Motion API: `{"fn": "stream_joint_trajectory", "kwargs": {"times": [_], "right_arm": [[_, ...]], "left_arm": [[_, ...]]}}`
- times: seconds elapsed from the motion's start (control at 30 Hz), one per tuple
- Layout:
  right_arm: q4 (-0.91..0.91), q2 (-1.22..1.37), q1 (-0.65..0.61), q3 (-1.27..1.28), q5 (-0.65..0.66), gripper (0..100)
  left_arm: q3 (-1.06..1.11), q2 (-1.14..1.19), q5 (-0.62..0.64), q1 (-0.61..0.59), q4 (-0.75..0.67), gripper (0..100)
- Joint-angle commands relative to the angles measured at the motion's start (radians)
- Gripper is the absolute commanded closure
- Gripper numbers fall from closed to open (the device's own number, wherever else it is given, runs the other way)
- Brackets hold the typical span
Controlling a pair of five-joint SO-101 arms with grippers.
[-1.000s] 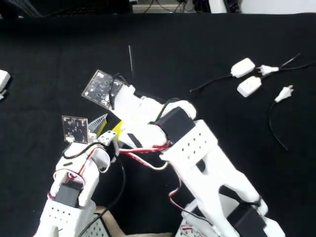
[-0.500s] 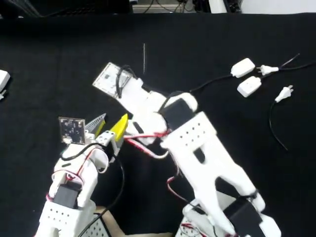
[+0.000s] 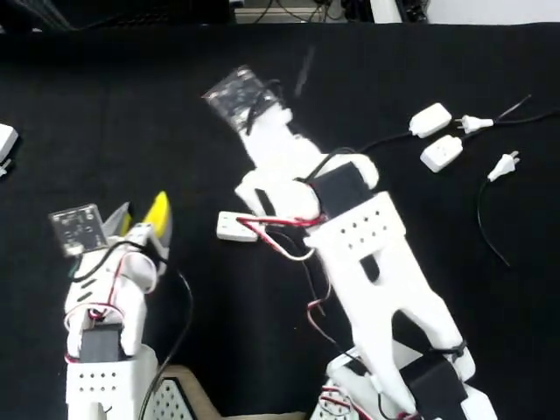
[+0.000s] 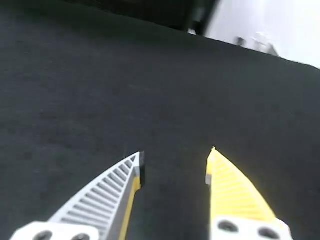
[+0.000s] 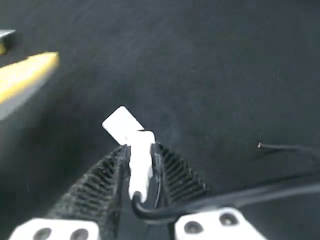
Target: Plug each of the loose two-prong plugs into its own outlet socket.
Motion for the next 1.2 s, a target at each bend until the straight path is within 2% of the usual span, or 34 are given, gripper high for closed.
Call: {"fn": "stream_joint_trajectory", "kwargs": {"times": [0.0, 0.2, 0.37, 0.53, 0.67, 0.77, 0.93, 1.0, 1.17], "right_arm": [[-0.144, -0.005, 0.041, 0.096, -0.109, 98.7], [-0.301, -0.005, 0.038, 0.226, -0.31, 98.7], [-0.316, -0.005, 0.035, 0.226, -0.489, 98.7], [-0.318, 0.016, -0.006, 0.231, -0.603, 98.7], [-0.35, 0.136, -0.035, 0.225, -0.672, 98.7], [-0.364, 0.274, -0.035, 0.189, -0.694, 98.7], [-0.264, 0.421, -0.037, 0.053, -0.647, 98.5], [-0.222, 0.426, -0.057, 0.018, -0.603, 98.6], [-0.196, 0.364, -0.098, 0.015, -0.628, 98.6]], "left_arm": [[0.016, -0.006, 0.005, -0.077, 0.006, 78], [0.016, 0.002, 0.005, -0.12, 0.008, 78], [0.016, -0.005, 0.005, -0.117, 0.04, 78], [0.016, -0.005, 0.005, -0.117, 0.04, 78], [0.016, -0.005, 0.006, -0.117, 0.04, 78], [0.016, -0.005, 0.006, -0.117, 0.04, 78], [0.016, -0.005, 0.006, -0.116, 0.038, 78], [0.016, -0.005, 0.006, -0.116, 0.038, 78], [0.016, -0.005, 0.006, -0.116, 0.038, 78]]}}
